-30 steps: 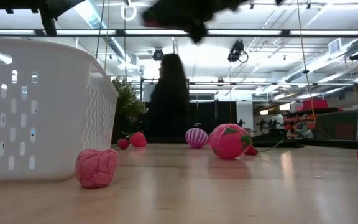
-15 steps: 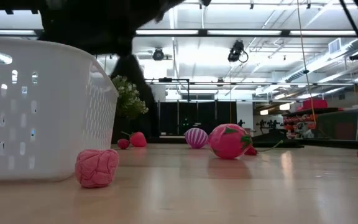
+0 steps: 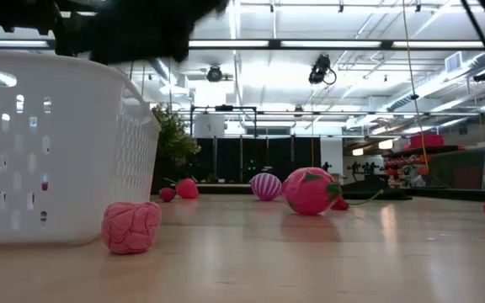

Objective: Pick and placing Produce into tupperware
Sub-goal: Put the top left lychee into the white bin

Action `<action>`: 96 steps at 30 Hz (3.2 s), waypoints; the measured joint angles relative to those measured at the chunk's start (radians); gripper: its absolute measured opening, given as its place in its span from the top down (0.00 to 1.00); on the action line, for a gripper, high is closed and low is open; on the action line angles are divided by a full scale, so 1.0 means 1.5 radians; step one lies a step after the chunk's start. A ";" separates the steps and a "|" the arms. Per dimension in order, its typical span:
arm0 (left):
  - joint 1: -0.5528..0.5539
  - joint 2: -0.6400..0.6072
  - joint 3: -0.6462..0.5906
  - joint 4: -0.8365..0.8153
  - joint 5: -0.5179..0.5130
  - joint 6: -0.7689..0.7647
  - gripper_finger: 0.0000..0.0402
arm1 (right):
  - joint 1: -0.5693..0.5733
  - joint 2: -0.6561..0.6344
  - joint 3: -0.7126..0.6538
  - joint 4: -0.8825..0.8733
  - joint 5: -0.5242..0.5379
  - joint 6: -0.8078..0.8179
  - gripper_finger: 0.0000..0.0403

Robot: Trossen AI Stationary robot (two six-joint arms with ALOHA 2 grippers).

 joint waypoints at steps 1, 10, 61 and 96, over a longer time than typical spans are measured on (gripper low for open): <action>0.000 0.000 0.000 -0.013 0.013 -0.005 0.72 | 0.001 -0.021 0.001 -0.016 0.002 -0.003 0.48; 0.000 0.015 0.000 -0.329 0.105 -0.168 0.72 | -0.020 -0.146 0.001 -0.270 0.004 0.046 0.49; 0.000 0.499 -0.001 -0.462 0.007 -0.457 0.48 | -0.013 -0.152 0.000 -0.411 0.014 0.140 0.50; -0.053 0.593 0.272 -0.638 -0.103 -0.451 0.96 | -0.013 -0.152 0.000 -0.417 0.014 0.140 0.50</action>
